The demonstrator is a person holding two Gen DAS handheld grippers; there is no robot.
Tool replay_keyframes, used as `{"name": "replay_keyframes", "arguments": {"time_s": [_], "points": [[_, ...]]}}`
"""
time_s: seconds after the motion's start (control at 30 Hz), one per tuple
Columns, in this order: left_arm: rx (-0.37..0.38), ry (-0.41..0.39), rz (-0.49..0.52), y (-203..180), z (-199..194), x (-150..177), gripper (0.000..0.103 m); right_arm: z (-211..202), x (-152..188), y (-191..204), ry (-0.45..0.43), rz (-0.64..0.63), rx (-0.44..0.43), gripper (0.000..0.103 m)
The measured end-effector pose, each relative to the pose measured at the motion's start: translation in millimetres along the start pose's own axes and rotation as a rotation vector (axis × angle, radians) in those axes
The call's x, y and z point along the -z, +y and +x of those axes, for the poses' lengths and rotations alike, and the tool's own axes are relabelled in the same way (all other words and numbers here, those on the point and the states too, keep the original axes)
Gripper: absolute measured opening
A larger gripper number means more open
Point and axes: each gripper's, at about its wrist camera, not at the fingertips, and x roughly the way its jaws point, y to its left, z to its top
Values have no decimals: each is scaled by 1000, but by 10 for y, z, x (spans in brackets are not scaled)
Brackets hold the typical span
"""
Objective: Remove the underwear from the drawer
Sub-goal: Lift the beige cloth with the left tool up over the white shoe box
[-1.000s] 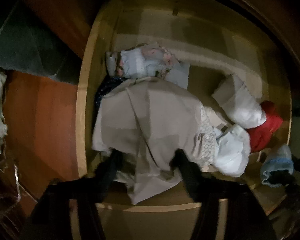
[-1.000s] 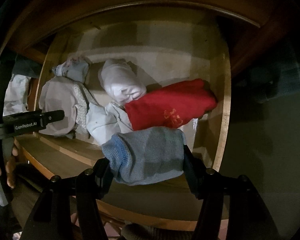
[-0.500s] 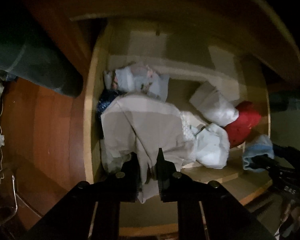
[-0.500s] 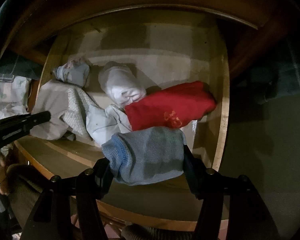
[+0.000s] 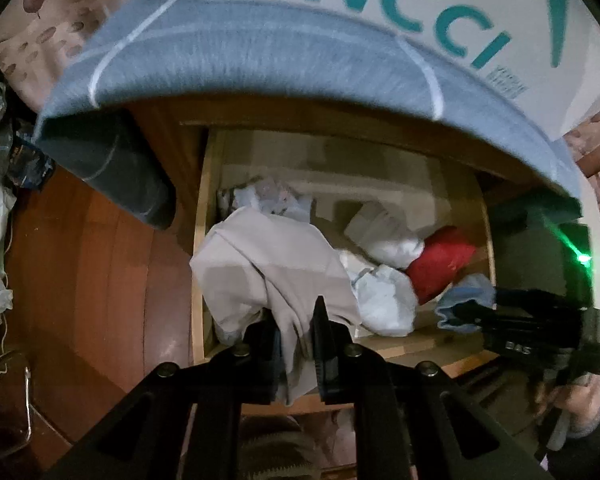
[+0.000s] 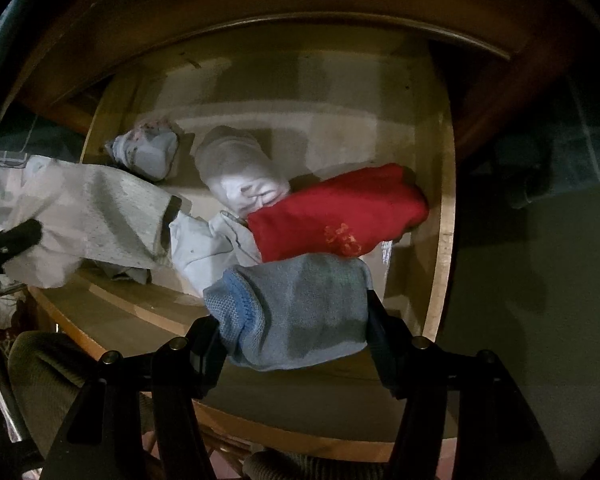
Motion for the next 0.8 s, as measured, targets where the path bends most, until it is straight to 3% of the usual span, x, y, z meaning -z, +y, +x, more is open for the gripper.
{"name": "replay_keyframes", "arguments": {"time_s": [0.53,0.8], "points": [[29,-128,92,-122,-854,156,13,2,11,20,-2,-3,23,58],[77,-209,134,-205,-1512,213,13,10,7,29,0,-4,26,58]]}}
